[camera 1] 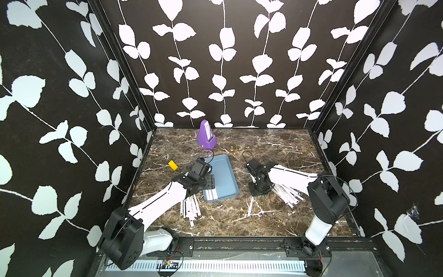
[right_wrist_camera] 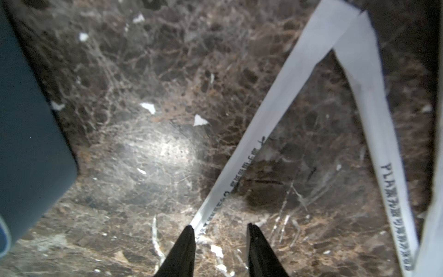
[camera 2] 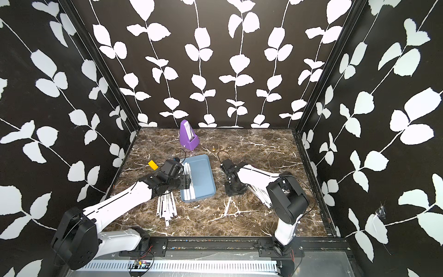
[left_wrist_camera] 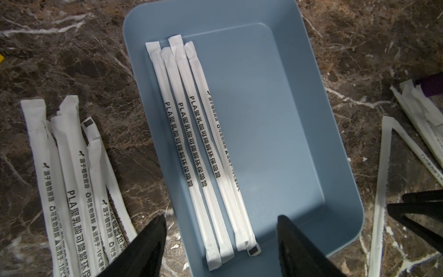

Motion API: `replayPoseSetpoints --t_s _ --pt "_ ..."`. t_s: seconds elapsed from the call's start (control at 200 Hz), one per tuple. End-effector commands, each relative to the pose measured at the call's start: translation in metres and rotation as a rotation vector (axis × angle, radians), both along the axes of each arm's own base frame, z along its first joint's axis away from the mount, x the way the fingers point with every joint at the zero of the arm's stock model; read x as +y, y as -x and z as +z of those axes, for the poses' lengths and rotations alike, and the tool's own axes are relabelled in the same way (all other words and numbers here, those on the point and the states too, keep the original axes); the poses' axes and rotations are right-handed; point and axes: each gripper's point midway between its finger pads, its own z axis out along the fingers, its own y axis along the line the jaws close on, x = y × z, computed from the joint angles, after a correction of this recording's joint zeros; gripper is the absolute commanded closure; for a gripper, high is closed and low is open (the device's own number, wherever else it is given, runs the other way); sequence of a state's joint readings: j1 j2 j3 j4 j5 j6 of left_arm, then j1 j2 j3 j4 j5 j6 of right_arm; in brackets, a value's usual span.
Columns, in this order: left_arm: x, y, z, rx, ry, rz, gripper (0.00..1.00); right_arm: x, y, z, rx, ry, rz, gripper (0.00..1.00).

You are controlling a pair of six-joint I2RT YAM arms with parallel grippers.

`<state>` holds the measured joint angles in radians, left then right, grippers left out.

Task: Put the straws into the storage box
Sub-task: Pick up the straw from the center of the board, then place the straw in the storage box.

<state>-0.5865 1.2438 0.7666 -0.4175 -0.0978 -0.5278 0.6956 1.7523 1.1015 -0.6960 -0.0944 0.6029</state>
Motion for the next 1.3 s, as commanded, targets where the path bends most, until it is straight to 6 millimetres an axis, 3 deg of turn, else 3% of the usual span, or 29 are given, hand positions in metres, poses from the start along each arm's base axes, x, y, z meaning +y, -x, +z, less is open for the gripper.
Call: replayPoseSetpoints --t_s 0.0,0.315,0.56,0.705,0.865,0.96,1.035,1.21,1.295 --pt "0.002 0.001 0.002 -0.019 0.003 0.008 0.25 0.007 -0.006 -0.001 -0.031 -0.062 -0.124 0.62" --pt "0.006 0.000 0.000 -0.025 -0.014 0.010 0.25 -0.002 -0.014 -0.014 -0.046 0.034 -0.134 0.75" --pt "0.008 0.003 -0.003 -0.026 -0.020 0.013 0.25 0.002 -0.016 -0.012 -0.065 0.054 -0.122 0.85" --pt "0.012 0.002 -0.001 -0.032 -0.040 0.016 0.25 0.010 -0.019 0.007 -0.109 0.056 -0.082 0.89" --pt "0.024 0.002 0.003 -0.043 -0.053 0.048 0.25 0.021 -0.025 0.045 -0.179 0.048 -0.031 0.90" --pt "0.032 0.003 0.003 -0.044 -0.041 0.077 0.25 0.035 -0.028 0.063 -0.213 0.022 -0.005 0.91" --pt "0.036 0.003 0.003 -0.045 -0.030 0.094 0.26 0.062 -0.038 0.086 -0.244 -0.061 0.012 0.91" --pt "0.041 0.003 -0.006 -0.025 0.028 0.130 0.28 0.149 -0.062 0.108 -0.270 -0.321 0.106 0.92" --pt "0.042 0.004 -0.013 -0.008 0.045 0.137 0.30 0.179 -0.077 0.111 -0.287 -0.386 0.128 0.92"
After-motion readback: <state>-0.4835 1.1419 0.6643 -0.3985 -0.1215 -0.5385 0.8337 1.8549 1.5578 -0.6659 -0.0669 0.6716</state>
